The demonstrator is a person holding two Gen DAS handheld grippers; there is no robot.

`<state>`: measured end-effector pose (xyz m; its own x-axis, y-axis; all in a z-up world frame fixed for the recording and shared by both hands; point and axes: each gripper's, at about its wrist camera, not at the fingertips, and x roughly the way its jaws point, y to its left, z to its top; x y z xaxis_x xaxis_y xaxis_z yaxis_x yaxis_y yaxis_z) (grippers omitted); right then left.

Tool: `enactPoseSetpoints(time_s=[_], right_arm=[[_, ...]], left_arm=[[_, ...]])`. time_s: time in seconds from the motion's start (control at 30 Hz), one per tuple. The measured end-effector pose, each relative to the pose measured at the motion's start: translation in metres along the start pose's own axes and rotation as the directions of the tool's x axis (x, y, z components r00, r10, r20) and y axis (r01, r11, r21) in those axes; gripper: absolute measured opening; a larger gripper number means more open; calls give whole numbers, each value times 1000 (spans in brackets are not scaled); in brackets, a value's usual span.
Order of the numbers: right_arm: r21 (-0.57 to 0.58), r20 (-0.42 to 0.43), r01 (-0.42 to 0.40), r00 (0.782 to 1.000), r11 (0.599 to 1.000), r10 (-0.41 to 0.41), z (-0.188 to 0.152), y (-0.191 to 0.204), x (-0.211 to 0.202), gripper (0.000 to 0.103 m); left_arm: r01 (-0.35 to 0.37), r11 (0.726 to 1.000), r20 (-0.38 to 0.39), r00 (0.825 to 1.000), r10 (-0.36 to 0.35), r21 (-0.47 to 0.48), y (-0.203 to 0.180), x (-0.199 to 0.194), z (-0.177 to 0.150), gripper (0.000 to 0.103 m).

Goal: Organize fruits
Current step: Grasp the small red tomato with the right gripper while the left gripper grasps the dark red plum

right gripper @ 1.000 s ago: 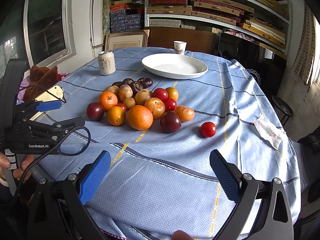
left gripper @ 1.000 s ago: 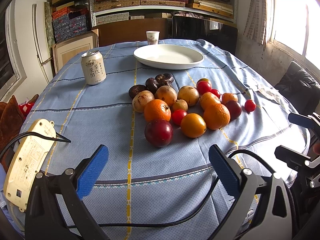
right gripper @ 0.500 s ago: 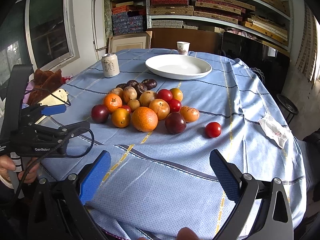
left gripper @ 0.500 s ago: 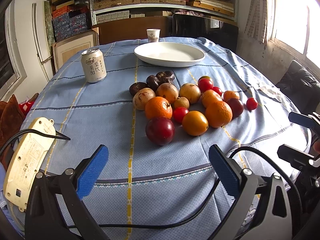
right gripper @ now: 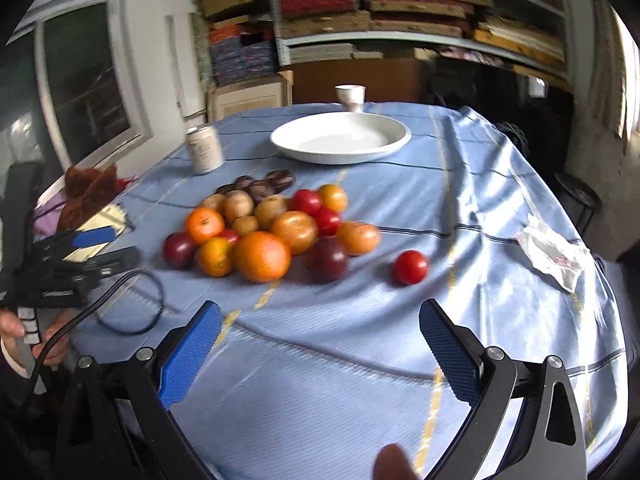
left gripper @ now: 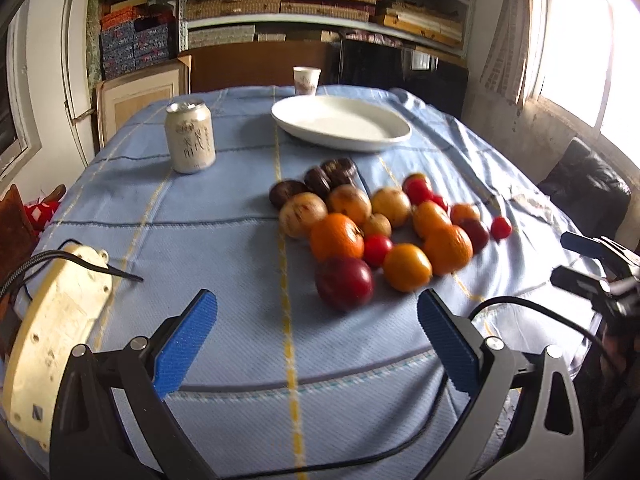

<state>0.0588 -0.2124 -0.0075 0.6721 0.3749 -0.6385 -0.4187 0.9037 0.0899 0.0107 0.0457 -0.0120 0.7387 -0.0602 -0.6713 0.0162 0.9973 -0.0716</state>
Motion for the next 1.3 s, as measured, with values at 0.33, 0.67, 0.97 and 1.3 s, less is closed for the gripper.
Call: enactPoseSetpoints(time_s=[0.33, 0.67, 0.97, 1.3], right_arm=[[-10, -134, 86, 987, 996, -87, 16, -38, 62, 55], [-42, -168, 84, 982, 996, -90, 21, -40, 88, 41], [-43, -169, 76, 982, 996, -82, 19, -46, 85, 31], [-63, -142, 74, 986, 995, -83, 18, -39, 75, 31]], left_arm=[[70, 998, 1, 998, -70, 10, 17, 13, 10, 97], [161, 983, -73, 985, -155, 83, -9, 34, 16, 65], [155, 987, -142, 979, -147, 49, -8, 54, 12, 53], [192, 981, -159, 969, -187, 16, -3, 58, 12, 39]])
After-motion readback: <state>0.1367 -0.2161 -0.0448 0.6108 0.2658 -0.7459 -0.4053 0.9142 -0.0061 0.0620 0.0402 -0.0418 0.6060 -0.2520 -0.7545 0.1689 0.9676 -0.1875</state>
